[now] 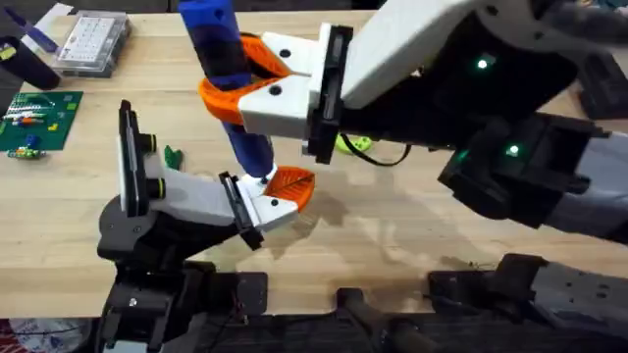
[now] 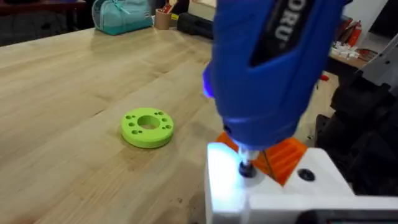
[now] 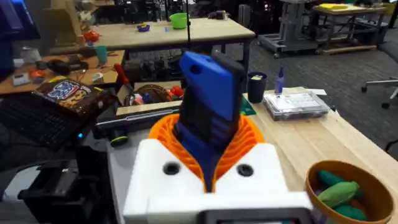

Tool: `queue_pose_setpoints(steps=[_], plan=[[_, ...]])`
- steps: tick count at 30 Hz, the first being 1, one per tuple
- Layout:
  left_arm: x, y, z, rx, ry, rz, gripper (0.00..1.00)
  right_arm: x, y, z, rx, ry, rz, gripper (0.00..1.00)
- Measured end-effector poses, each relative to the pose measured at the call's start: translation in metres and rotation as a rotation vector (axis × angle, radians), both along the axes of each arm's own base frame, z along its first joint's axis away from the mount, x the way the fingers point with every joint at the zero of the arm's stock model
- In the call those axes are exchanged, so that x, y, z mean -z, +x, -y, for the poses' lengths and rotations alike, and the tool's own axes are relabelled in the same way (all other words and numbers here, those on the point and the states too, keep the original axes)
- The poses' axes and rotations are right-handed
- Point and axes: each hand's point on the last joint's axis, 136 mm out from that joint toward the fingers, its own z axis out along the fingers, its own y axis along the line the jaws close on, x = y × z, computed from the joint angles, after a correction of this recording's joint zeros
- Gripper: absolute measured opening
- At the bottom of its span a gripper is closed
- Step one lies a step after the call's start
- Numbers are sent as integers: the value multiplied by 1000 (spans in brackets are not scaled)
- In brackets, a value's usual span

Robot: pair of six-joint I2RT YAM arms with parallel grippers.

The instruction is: Pick up the gripper from the table and insert it into the empty holder that is missing its gripper. Then pick up a screw, insert it into the mounting hole, and use the screwdriver to tighten it. Finally, clean up the table by picking up the vegetable and placing it into the bucket.

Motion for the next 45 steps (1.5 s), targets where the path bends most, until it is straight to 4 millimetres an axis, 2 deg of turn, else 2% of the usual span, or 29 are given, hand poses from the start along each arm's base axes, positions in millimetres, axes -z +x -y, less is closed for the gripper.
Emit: queue_pose_setpoints(steps=[26, 36, 39, 45], plan=[[2, -2, 2, 17, -8, -31, 4, 9, 8, 0, 33, -26, -55, 29], [1, 1, 0, -3, -3, -12, 4, -3, 9, 1, 2, 76, -27, 29], [-1, 2, -1, -12, -1, 1, 4, -7, 13, 4, -14, 74, -47, 29], [-3, 4, -2, -28, 2, 14, 4, -22, 15, -6, -84, 18, -60, 29]])
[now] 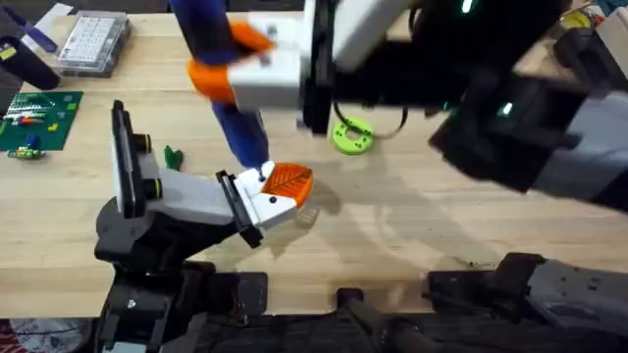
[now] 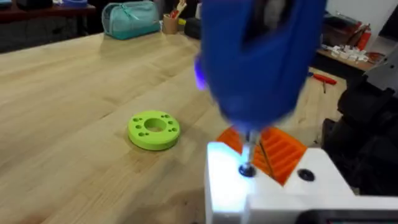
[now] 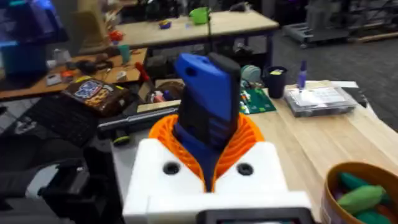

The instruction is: Pick up the gripper from the table and insert it into the empty holder that is missing its gripper. Then pick up a screw, insert it into the mounting hole, and use the screwdriver to tighten it. Finally, clean up the table by picking up the vegetable and placing it into the bucket.

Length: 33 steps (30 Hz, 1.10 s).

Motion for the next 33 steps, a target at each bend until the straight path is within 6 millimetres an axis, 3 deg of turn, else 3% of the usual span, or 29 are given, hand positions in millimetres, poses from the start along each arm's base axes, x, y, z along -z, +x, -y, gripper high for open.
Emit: queue_pose_setpoints(steps=[4, 7, 10, 12, 14, 19, 24, 29, 30, 33], plan=[[1, 0, 0, 0, 2, 0, 4, -60, 9, 7, 32, 79, 100, 29], [1, 0, 0, 0, 2, 0, 4, -105, 2, 16, 39, 151, 181, 29], [1, 0, 0, 0, 2, 1, 4, -132, -6, 24, 40, 193, 234, 29], [1, 0, 0, 0, 3, 2, 4, -139, -8, 26, 42, 197, 244, 29], [1, 0, 0, 0, 3, 2, 4, -133, -4, 26, 49, 163, 221, 29], [1, 0, 0, 0, 3, 2, 4, -95, 19, 28, 93, 21, 152, 29], [1, 0, 0, 0, 3, 2, 4, -57, 52, 44, 203, -130, 128, 29], [1, 0, 0, 0, 3, 2, 4, -2, 99, 71, 374, -363, 156, 29], [1, 0, 0, 0, 3, 2, 4, 29, 131, 87, 471, -503, 209, 29], [1, 0, 0, 0, 3, 2, 4, 53, 161, 105, 546, -624, 286, 29]])
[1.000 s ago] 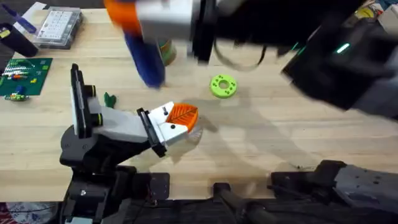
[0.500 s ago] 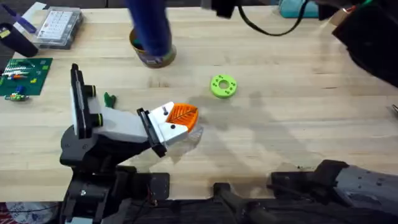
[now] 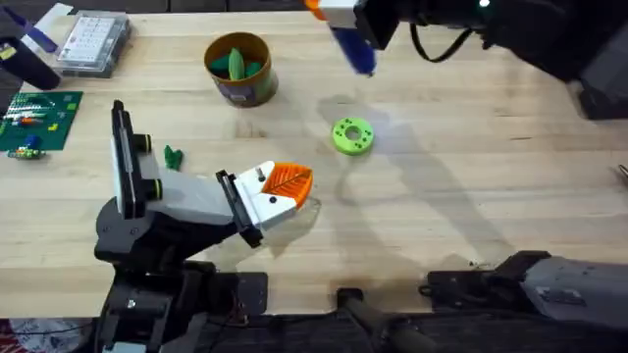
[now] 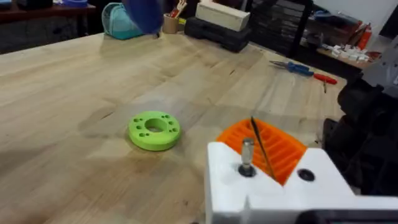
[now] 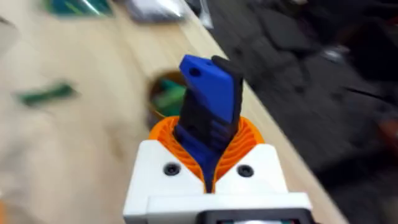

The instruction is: Pick up the gripper from the table and insert it into the empty holder that is missing its gripper. Then pick up a screw, insert it into the mounting hole, and use the screwdriver to tighten it. Finally, clean up the table by picking up the vegetable and placing it into the bucket.

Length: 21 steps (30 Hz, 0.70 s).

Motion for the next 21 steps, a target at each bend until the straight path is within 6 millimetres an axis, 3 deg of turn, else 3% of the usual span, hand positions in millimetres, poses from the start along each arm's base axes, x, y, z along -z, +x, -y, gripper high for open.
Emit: queue_pose_setpoints(steps=[5, 10, 16, 21], plan=[[0, 0, 0, 0, 0, 0, 4, 41, 46, 37, 78, -225, 79, 29], [0, 0, 0, -1, 0, 0, 4, 109, 84, 70, 99, -445, 54, 29], [0, 0, 0, -1, 0, 0, 4, 190, 110, 82, 59, -618, 21, 29], [0, 0, 0, -3, 0, 0, 4, 242, 119, 87, 15, -747, 18, 29]])
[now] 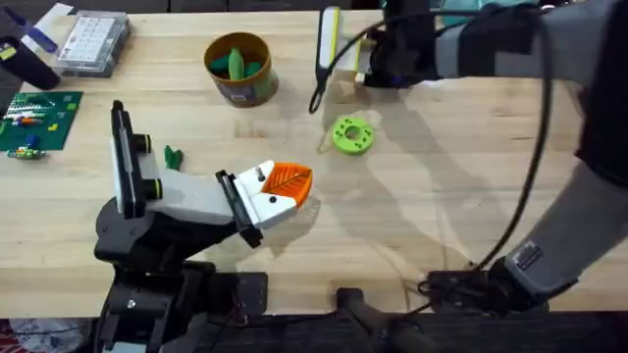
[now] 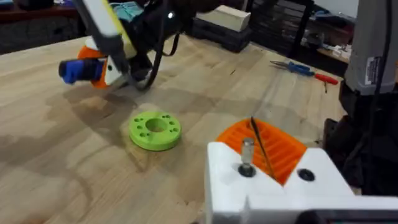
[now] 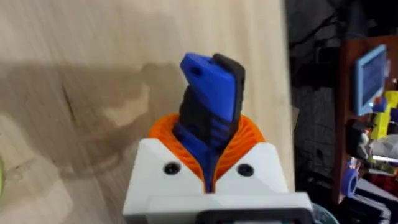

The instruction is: Pick up the gripper from the table and insert it into the empty holder that is missing its gripper. Then pick up a screw, insert it into the mounting hole, and use the screwdriver to tighten it. Finally, clean up the table by picking up the vegetable and placing it into the bucket.

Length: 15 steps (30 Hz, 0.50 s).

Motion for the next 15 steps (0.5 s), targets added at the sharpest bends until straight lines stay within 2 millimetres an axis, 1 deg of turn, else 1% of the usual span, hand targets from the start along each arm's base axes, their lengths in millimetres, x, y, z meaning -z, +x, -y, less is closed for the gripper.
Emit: queue_pose_setpoints(steps=[3, 7, 8, 9, 11, 12, 15], plan=[[0, 0, 0, 0, 0, 0, 4, 15, 3, 3, -22, -58, 3, 29], [0, 0, 0, 0, 0, 0, 4, 15, 6, 4, -30, -82, 14, 32], [0, 0, 0, 0, 0, 0, 4, 15, 7, 4, -30, -85, 15, 63], [0, 0, 0, 0, 0, 0, 4, 15, 7, 5, -28, -86, 14, 140], [0, 0, 0, 0, 0, 0, 4, 13, 9, 5, -30, -90, 24, 329], [0, 0, 0, 0, 0, 0, 4, 11, 10, 4, -30, -89, 31, 447], [0, 0, 0, 0, 0, 1, 4, 1, 19, 4, -23, -84, 66, 901]])
